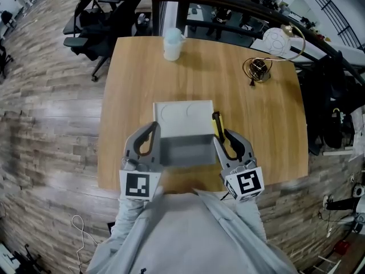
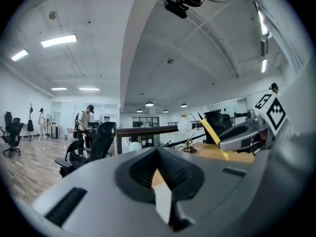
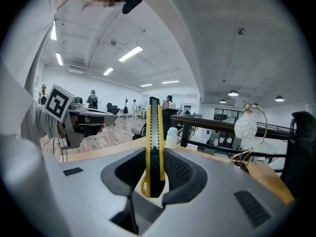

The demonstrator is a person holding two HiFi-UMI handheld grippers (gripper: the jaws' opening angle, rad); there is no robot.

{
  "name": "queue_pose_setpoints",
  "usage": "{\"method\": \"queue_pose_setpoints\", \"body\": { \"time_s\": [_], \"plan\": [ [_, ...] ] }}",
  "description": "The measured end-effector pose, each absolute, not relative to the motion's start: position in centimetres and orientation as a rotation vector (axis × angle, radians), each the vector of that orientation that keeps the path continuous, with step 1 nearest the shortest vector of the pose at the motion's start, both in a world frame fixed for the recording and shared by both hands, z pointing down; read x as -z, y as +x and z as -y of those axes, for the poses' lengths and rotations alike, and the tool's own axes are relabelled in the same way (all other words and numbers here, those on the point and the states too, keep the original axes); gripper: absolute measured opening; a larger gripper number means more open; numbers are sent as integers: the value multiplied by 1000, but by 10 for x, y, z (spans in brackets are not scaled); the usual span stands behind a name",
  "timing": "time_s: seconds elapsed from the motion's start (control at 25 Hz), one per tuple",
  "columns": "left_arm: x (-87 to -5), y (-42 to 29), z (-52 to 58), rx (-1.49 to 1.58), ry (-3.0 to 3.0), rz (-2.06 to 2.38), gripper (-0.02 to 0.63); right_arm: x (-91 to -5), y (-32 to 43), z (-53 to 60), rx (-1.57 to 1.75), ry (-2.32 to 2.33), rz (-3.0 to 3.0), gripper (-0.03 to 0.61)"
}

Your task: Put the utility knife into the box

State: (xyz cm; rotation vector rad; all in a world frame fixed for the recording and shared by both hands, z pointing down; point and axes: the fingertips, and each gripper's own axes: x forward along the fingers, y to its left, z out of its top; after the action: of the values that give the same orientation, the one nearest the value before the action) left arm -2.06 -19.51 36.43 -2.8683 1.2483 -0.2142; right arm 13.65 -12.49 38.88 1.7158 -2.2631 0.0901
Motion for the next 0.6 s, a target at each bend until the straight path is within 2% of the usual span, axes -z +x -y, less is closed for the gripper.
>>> {"method": "queue_pose_setpoints", "body": {
  "time_s": [0.6],
  "plan": [
    [-389, -35, 185, 213, -2915, -1319, 18, -454, 90, 126, -128, 1308, 2266, 126]
  ]
}}
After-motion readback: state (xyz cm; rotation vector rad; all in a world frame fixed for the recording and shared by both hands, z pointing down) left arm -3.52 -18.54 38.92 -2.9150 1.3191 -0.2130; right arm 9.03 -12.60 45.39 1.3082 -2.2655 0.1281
